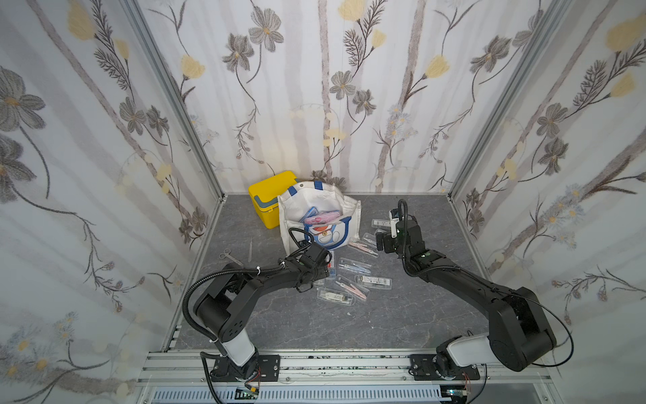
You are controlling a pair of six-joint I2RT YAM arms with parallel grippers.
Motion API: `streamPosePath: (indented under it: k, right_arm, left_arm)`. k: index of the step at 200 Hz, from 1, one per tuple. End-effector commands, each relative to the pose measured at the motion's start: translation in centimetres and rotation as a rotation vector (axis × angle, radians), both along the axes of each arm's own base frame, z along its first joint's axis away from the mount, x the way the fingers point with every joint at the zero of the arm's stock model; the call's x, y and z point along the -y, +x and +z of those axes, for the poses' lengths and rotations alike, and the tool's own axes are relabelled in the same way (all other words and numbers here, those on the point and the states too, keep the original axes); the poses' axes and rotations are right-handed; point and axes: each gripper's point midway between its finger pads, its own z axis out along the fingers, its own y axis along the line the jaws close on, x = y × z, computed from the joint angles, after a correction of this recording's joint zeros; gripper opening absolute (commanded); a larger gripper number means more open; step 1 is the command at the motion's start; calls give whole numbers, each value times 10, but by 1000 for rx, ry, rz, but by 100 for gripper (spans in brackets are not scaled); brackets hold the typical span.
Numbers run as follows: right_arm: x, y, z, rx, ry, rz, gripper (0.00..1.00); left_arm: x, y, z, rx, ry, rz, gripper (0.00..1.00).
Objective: Put the compass set into the canvas bag
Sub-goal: Pick up the compass set at the center of the board.
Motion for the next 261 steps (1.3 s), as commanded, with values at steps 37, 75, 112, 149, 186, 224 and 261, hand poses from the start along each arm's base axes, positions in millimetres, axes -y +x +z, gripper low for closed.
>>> streamPosePath:
  k: [37,75,112,149,186,224,261]
  right_arm:
    - [0,1,2,13,21,-5,100]
    - [3,0,-1,7,18,-9,100]
    - [5,-1,-5,-2,19,-12,100]
    - [4,-2,-7,-2,27,-8,99]
    - [3,-1,-6,-3,32,-4,99]
    - [6,-2,-5,0,27,-8,99]
    - [5,-3,-5,1,32,-2,100]
  left_arm:
    - [2,2,-11,-32,25,-2,76]
    - [4,-3,-15,-47,56,-23,75]
    - [-2,-16,-25,-86,145,-41,75]
    - [-8,-22,-28,-101,185,-40,74]
    - [-7,-25,-27,-115,194,-55,69]
    - [-13,-31,-22,-107,204,-64,68]
    - [-5,-27,-13,-71,154,-80,68]
